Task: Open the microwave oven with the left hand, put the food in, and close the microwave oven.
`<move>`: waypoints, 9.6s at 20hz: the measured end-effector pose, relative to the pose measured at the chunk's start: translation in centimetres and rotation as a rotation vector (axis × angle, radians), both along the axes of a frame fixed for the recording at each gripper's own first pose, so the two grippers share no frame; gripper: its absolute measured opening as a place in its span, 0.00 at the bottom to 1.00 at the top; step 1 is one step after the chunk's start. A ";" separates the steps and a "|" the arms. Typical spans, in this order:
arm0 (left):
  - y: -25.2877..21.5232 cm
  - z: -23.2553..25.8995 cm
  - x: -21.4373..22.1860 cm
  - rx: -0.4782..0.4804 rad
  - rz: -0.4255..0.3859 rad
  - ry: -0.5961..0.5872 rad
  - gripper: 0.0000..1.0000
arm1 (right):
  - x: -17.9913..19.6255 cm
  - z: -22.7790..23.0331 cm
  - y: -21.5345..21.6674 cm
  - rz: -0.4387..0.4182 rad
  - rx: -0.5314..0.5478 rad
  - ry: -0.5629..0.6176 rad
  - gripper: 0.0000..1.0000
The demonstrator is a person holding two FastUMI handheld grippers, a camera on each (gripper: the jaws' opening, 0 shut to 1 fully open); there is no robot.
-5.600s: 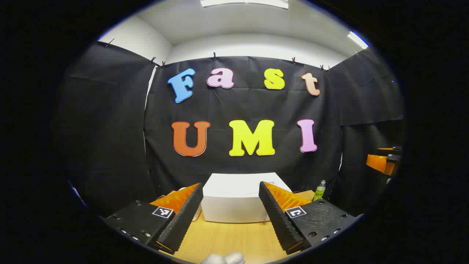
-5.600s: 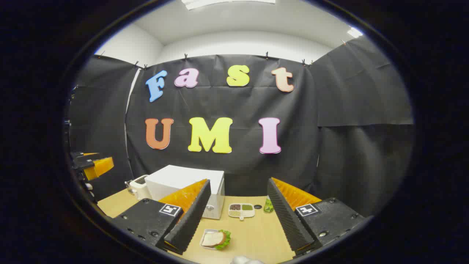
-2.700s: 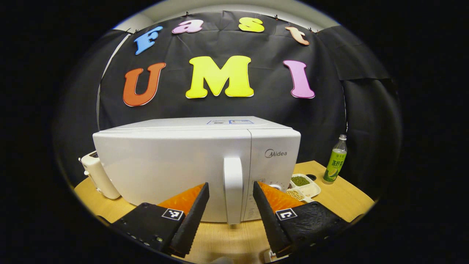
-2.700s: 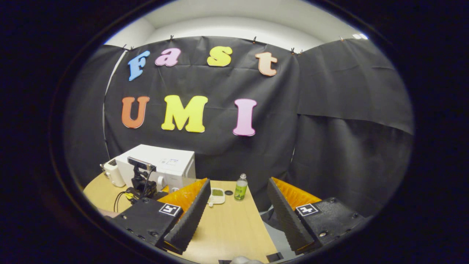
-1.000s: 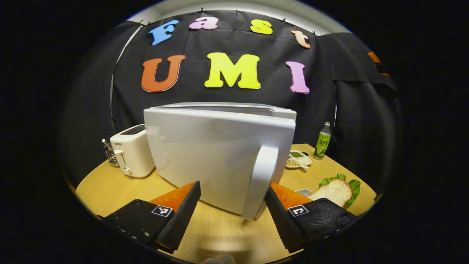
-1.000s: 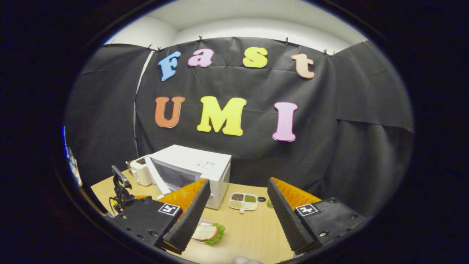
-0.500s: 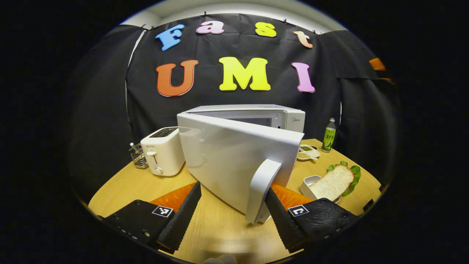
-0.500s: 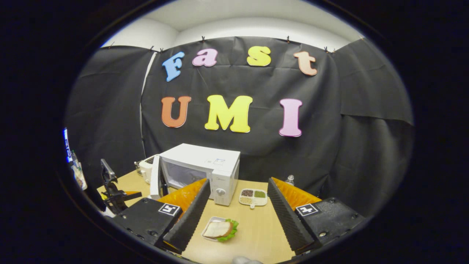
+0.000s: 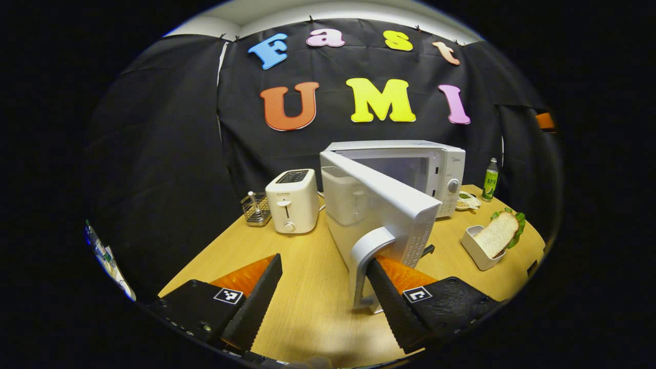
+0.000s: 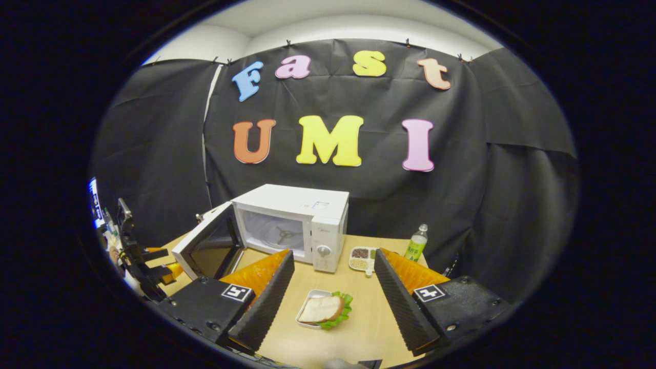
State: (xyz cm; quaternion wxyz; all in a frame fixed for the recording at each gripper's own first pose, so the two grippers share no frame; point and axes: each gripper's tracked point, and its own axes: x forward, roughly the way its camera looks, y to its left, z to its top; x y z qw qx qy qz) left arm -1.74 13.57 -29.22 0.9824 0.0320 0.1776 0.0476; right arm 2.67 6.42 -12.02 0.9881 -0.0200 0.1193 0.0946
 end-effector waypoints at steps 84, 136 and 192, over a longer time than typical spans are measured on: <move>8.2 11.1 -2.1 0.061 0.038 -0.027 0.97 | 37.1 -19.8 29.7 -0.323 0.949 0.100 0.40; 6.6 14.2 -1.0 0.000 0.016 -0.239 0.87 | 3.4 5.9 -1.1 -0.284 0.034 -0.134 0.92; -20.7 1.7 12.8 -0.093 -0.472 -0.034 0.00 | 0.6 4.0 -9.6 -0.361 0.113 0.045 0.92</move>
